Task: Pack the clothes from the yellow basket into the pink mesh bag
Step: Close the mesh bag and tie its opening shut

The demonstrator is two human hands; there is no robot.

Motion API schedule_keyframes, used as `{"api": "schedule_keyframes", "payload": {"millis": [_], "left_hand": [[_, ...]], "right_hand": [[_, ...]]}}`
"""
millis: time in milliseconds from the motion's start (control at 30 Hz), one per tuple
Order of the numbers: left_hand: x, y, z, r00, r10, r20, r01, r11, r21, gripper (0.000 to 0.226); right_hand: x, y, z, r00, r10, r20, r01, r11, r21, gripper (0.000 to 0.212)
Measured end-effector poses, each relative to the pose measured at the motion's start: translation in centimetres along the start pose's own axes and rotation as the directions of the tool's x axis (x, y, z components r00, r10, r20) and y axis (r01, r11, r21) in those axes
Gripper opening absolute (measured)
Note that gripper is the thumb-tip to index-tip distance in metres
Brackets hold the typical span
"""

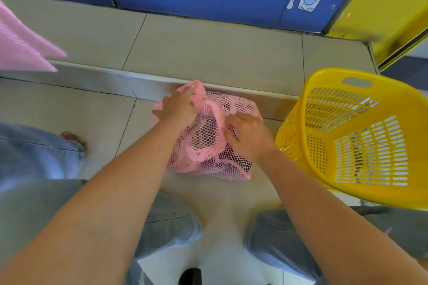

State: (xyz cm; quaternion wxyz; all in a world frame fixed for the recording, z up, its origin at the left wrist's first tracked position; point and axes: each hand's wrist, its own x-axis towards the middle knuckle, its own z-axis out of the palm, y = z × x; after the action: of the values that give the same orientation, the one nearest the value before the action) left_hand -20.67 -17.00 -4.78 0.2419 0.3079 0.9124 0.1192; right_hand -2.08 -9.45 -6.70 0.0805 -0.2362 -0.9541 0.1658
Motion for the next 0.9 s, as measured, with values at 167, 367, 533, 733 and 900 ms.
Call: {"api": "schedule_keyframes", "payload": {"millis": [167,367,533,733,900], "left_hand": [[-1.0,-1.8,2.8,0.942,-0.333,-0.042,0.311,0.912,-0.268,0.074],[0.3,-3.4,5.8,0.862,-0.452,0.231,0.507,0.745,-0.434,0.120],[3.1,-3.8,7.1,0.859,-0.389,0.334,0.501,0.774,-0.388,0.139],[6.0,-6.4,9.1,0.853,-0.405,0.330,0.497,0.822,-0.278,0.120],[7.1,-7.7,10.1,0.885,-0.366,0.288,0.454,0.814,-0.361,0.105]], "right_hand": [[2.0,1.0,0.5,0.942,0.335,0.032,-0.336,0.942,0.011,0.042],[3.4,2.9,2.0,0.664,0.735,0.141,-0.748,0.657,0.098,0.084],[3.3,5.9,5.2,0.501,0.796,0.340,-0.866,0.458,0.204,0.115],[3.1,7.9,8.2,0.495,0.739,0.456,-0.845,0.288,0.451,0.114],[2.9,9.5,10.2,0.465,0.719,0.517,-0.800,0.091,0.594,0.124]]}}
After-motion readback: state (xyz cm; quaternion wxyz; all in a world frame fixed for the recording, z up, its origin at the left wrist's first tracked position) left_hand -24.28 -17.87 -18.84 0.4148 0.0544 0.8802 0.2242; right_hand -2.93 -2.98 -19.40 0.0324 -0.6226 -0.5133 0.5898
